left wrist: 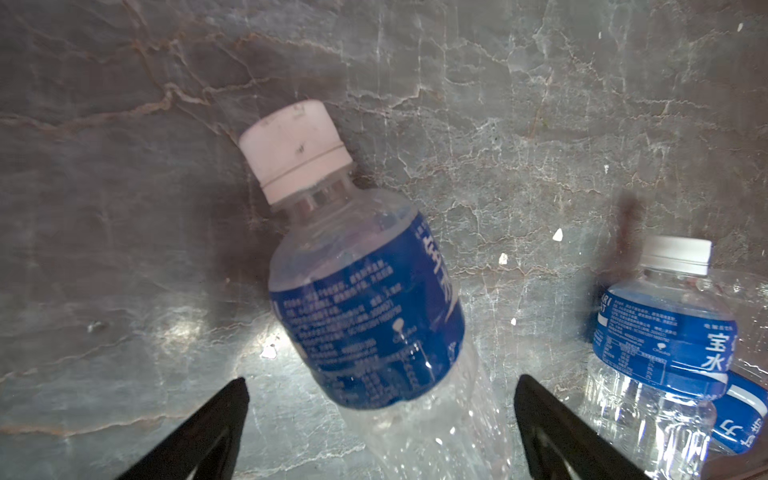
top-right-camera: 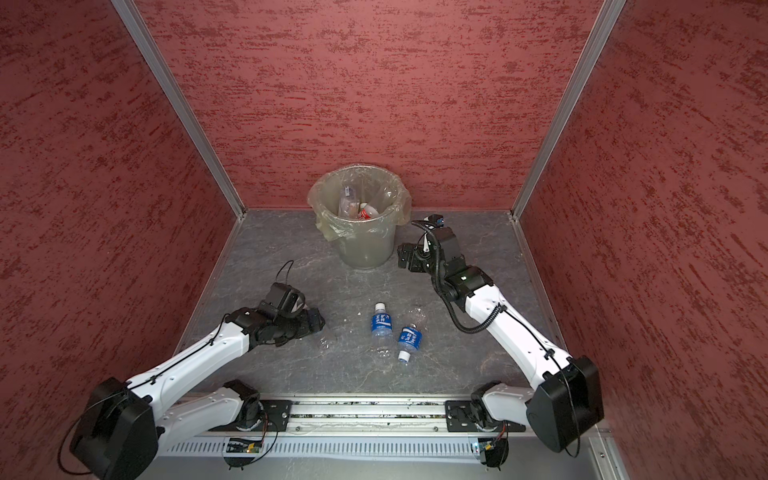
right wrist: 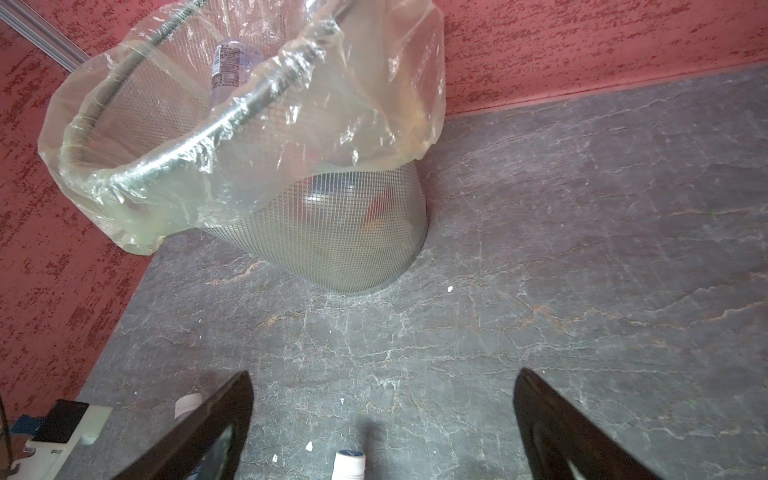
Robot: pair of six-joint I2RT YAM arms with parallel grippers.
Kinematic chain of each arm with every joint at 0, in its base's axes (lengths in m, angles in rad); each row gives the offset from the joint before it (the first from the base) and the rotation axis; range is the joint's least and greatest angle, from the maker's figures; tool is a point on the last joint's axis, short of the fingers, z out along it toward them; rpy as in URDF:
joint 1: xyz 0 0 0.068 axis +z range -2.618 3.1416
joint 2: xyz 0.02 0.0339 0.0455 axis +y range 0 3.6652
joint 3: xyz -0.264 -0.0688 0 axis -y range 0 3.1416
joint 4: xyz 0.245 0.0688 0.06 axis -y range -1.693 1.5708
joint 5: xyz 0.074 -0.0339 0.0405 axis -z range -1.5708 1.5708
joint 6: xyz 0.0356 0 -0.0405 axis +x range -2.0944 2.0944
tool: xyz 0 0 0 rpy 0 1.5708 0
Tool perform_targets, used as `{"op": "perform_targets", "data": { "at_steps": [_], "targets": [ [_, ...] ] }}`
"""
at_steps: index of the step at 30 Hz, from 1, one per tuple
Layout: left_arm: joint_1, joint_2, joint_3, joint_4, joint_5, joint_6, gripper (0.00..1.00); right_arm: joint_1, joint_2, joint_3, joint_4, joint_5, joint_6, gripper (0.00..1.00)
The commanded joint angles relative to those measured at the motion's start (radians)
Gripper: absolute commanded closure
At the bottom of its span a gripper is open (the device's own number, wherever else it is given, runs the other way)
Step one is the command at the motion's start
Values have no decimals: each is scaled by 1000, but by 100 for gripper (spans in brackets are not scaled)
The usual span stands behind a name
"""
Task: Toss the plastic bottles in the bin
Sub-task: 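Lower the left gripper onto the blue-label bottle nearest it and close it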
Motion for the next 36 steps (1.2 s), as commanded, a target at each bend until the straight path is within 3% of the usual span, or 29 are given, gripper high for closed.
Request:
{"op": "perform_targets", "data": {
  "at_steps": [1, 21, 36],
  "targets": [
    [-4, 29, 2, 41, 13, -7, 0, -4, -27, -15, -5, 16, 14, 2],
    [6, 207, 56, 106, 43, 31, 13, -4, -47, -48, -5, 18, 26, 3],
    [14, 216, 75, 121, 65, 51, 46, -4, -47, -71, 0, 16, 34, 8]
  ]
}}
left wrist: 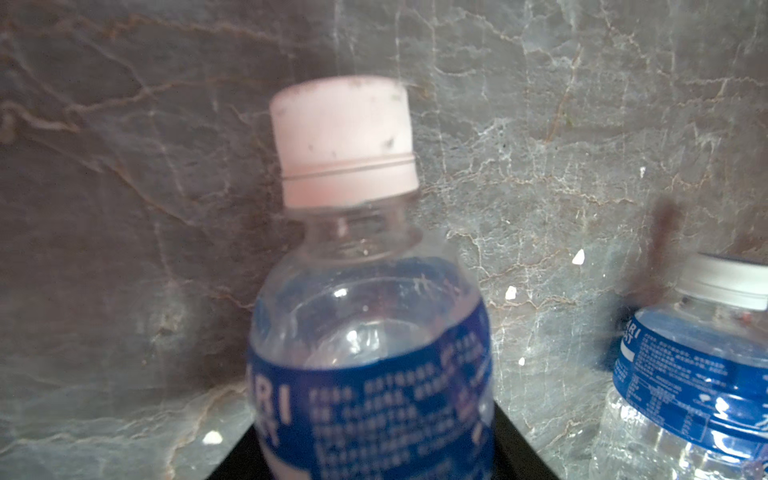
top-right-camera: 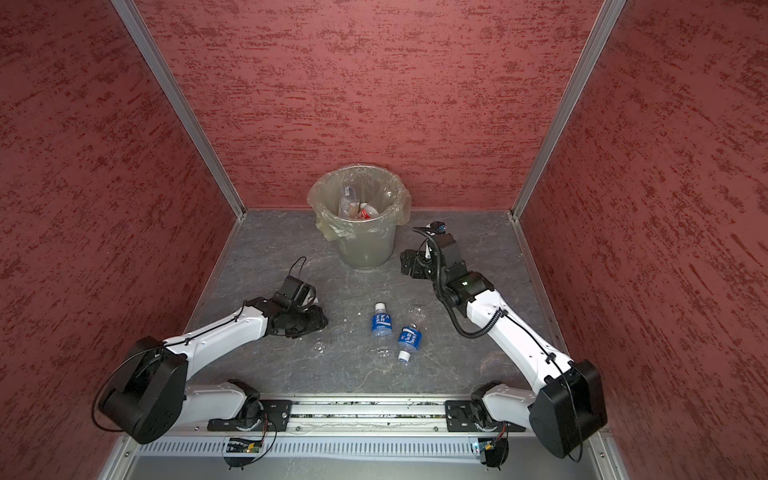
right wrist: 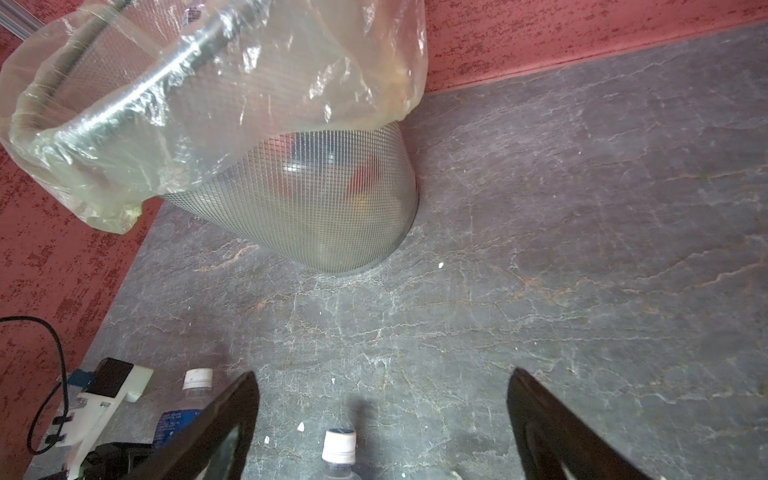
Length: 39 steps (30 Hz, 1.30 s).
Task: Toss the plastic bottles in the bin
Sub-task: 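Lower the left gripper onto the blue-label bottle nearest it and close it, then lift the blue-label bottle with the left gripper up over the bin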
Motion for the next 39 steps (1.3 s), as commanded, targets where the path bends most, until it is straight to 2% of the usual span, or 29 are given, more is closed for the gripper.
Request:
{"op": "perform_targets", "data": {
  "at_steps": [1, 13, 24, 39],
  "targets": [
    [6, 5, 25, 18, 14, 15, 48, -5, -22, -9, 7, 15, 15, 9],
    [6, -114, 21, 39, 25, 26, 51, -4, -20, -19, 0, 15, 16, 12],
    [4, -342, -16, 85, 18, 58, 51, -4, -14, -49, 16, 12, 22, 11],
    [-3, -552, -2, 122, 21, 117, 50, -3, -6, -64, 6, 19, 26, 10]
  ]
}}
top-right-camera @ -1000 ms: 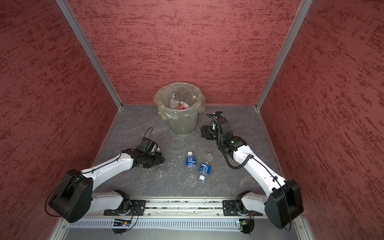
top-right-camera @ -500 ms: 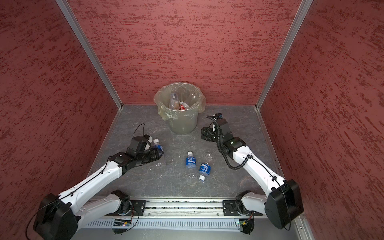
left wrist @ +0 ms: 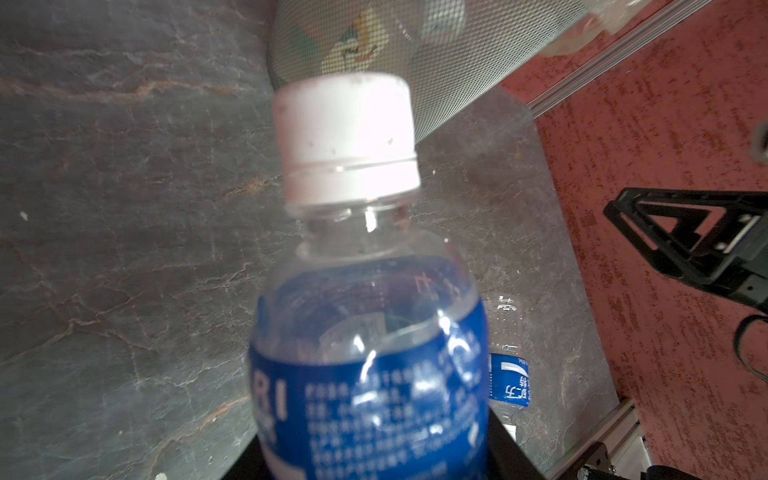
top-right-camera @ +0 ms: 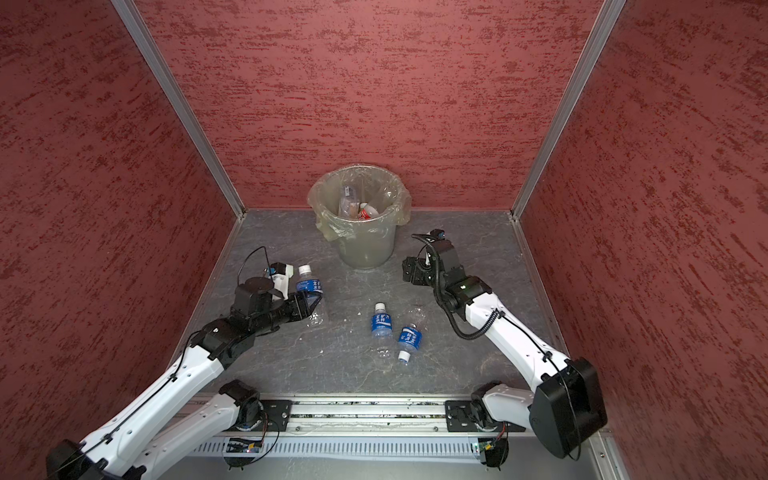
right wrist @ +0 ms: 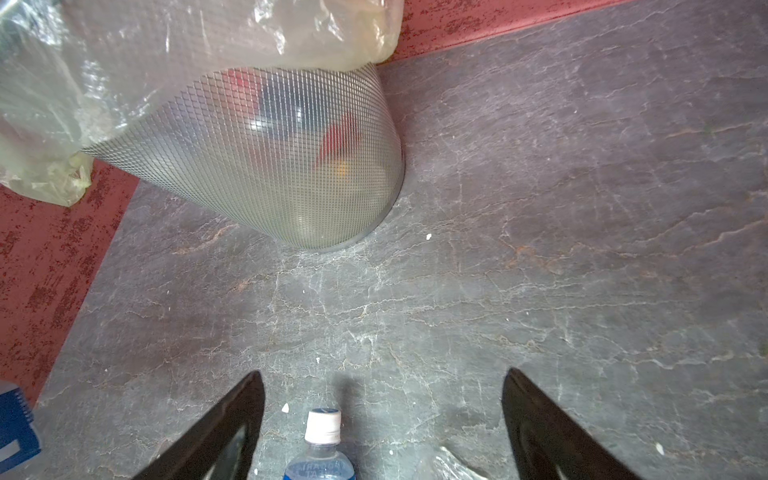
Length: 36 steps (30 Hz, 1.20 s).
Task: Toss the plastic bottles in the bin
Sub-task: 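Lift the blue-label bottle with the left gripper up over the bin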
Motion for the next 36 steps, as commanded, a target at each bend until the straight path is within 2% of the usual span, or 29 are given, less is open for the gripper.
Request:
{"op": "perform_targets", "data": {
  "at_steps": [1, 13, 21, 29, 36],
  "targets": [
    [-4, -38, 15, 32, -2, 38, 50, -4, -5, -10, 6, 18, 12, 10],
    [-6, -97, 119, 8, -8, 85, 49, -4, -10, -15, 4, 18, 22, 10],
    [-4, -76, 234, -6, 2, 124, 49, -4, -17, -33, 11, 18, 28, 10],
    [-6, 11, 353, 49, 8, 168, 49, -4, -19, -39, 8, 23, 21, 9],
    [-5, 174, 494, 159, 42, 192, 49, -4, -28, -33, 5, 24, 20, 9]
  ]
}}
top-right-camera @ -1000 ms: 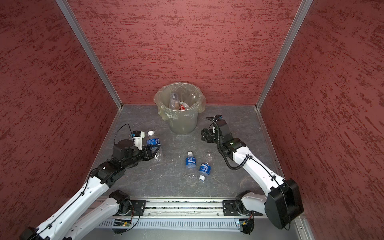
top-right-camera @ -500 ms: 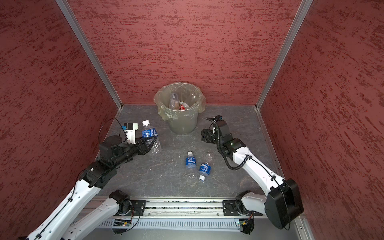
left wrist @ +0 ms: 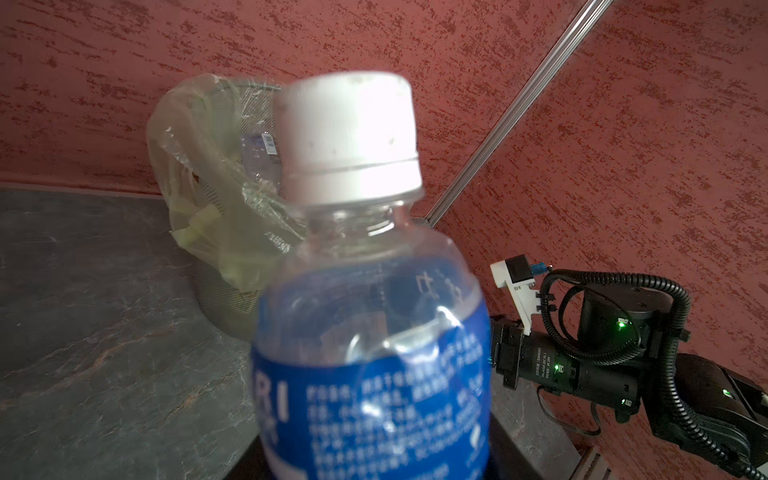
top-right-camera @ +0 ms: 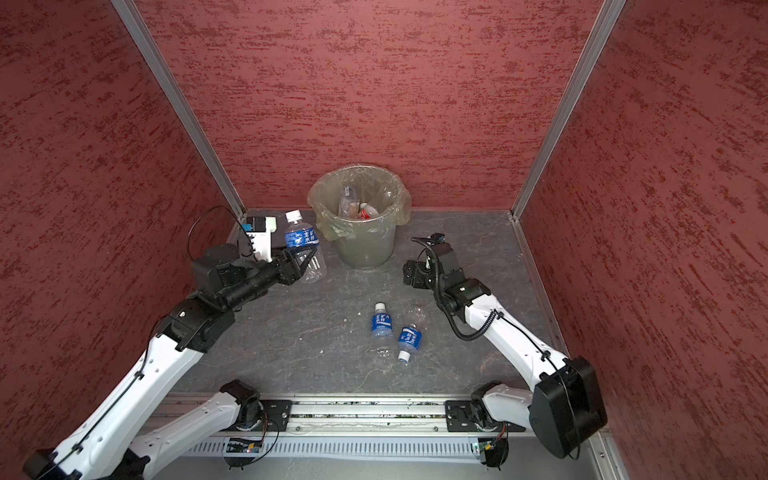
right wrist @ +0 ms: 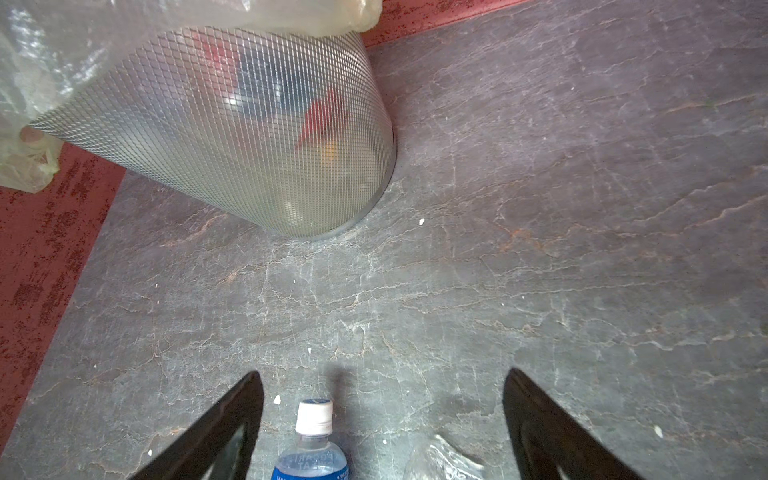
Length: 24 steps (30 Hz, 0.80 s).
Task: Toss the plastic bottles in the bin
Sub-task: 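Lift the blue-label bottle with the left gripper up over the bin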
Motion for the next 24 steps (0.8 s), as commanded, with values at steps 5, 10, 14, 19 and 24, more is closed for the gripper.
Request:
{"op": "perform_targets", "data": {
  "at_steps": [5, 10, 14, 19, 24],
  "targets": [
    [1, 227, 201, 206, 29, 54, 48, -4, -32, 6, -3, 24, 10, 9],
    [31, 553, 488, 256, 73, 85, 35, -4, -44, 12, -7, 22, 16, 9],
    [80, 916, 891, 89, 129, 89, 0, -4, -55, 13, -9, 18, 25, 9],
    [153, 1109, 1113, 63, 146, 40, 0, -2, -79, -3, -3, 8, 41, 9],
    [164, 1087, 1114, 85, 153, 49, 0, -2, -98, -17, -7, 1, 45, 9]
  ]
}}
